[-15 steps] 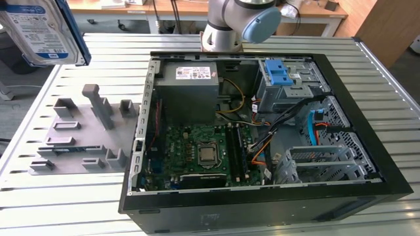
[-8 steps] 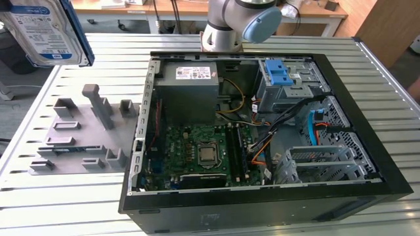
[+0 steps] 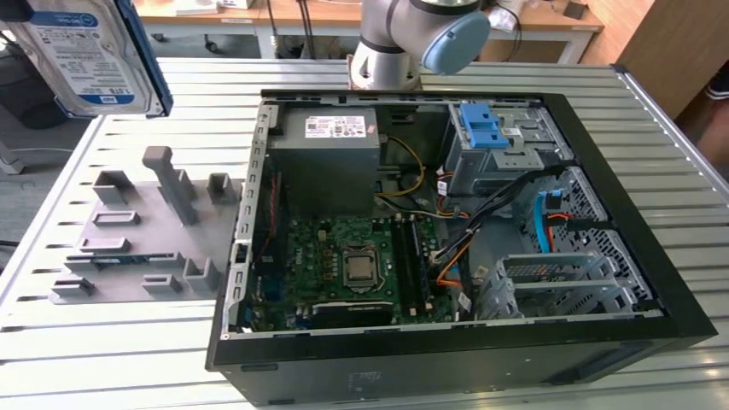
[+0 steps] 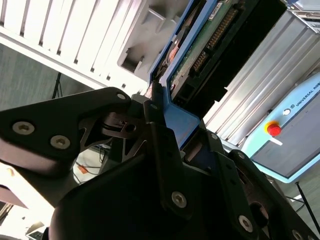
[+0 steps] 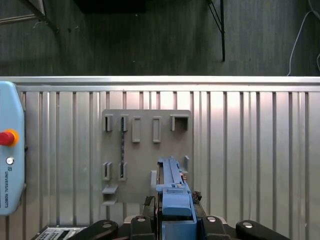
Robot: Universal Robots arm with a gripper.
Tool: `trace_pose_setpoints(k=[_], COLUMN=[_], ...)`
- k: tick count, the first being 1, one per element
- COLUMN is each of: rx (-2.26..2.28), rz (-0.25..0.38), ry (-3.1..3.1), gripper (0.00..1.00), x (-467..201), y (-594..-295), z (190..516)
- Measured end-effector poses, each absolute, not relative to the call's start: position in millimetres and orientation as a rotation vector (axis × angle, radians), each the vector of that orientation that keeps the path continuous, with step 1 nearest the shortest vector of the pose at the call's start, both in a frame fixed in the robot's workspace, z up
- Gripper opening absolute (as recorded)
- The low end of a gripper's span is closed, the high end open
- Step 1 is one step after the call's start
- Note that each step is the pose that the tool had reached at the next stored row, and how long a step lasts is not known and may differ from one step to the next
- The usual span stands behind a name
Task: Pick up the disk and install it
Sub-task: 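Pick up the disk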
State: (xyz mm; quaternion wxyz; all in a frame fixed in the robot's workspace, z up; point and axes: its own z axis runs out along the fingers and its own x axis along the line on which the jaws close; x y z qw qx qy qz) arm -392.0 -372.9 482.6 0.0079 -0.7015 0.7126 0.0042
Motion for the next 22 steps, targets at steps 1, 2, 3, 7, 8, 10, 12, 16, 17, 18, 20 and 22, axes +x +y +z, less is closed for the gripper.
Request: trace_pose_setpoints(k=[1,2,3,7,8,10,12,16,17,18,20,22], rx=[-2.193,-2.193,-2.193,-2.193,-2.193,-2.193,-2.193,-2.193,-2.193,-2.193,-2.193,-2.193], rz=[0.013,0.013,0.013,0.013,0.013,0.013,0.013,0.013,0.013,0.013,0.013,0.013], ry=[2.228,2.228,2.228,2.228,2.228,2.228,2.228,2.228,2.228,2.228,2.228,2.228], gripper=[0.36,0.36,0.36,0.36,0.36,0.36,0.36,0.36,0.36,0.36,0.36,0.36], x=[-391,-389,-388,-383,-382,-380,-378,-374,-373,-372,-369,-367], y=[-373,-373,-374,-375,-375,-376,-377,-379,-379,-380,-381,-382], z=[483,483,483,483,483,483,483,483,483,483,483,483])
